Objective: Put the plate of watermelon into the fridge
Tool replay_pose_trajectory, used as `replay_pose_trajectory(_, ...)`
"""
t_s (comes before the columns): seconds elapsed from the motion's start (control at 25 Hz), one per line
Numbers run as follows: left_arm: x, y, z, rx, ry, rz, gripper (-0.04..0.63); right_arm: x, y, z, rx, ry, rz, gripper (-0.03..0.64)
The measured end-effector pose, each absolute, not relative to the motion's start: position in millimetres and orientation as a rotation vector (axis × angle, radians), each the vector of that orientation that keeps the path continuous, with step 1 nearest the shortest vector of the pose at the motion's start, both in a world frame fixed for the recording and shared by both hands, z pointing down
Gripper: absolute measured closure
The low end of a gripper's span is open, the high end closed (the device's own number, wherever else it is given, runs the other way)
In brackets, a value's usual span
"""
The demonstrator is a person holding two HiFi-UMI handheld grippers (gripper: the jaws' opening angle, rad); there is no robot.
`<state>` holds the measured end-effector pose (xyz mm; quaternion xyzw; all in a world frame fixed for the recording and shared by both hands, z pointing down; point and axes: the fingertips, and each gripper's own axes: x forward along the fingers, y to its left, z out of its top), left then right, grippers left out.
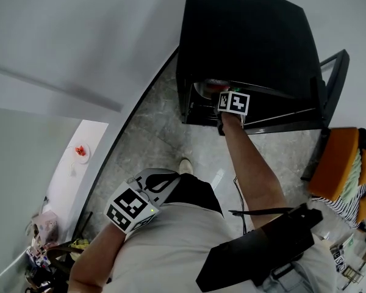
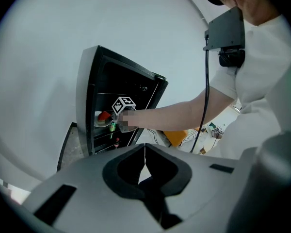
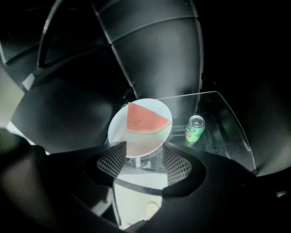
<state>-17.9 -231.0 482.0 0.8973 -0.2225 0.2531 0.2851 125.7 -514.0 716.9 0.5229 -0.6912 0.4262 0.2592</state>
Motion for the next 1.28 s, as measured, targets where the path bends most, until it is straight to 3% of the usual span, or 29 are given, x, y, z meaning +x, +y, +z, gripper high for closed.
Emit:
replay_pose_trajectory(0.72, -68, -141, 445, 2.488, -0.532, 0.58, 0.583, 86, -362, 628, 1.314, -1.962, 1.049, 0.393)
replay_pose_trajectory(0.8, -78, -132, 442, 2.498, -0.532, 0.568, 0.583, 79, -340, 618, 1.296, -1.972, 1.048, 0.419)
replay_pose_trajectory(1.0, -95, -101, 435, 2.524, -0.518, 0.539, 0.583, 57, -282, 595, 1.261, -2.007, 0.982, 0.574)
replay_pose_trajectory(1.28, -116, -58, 430, 2.525, -0.508, 0.523, 0.583, 21, -205, 569, 1.191, -2.076, 0.97, 0.597)
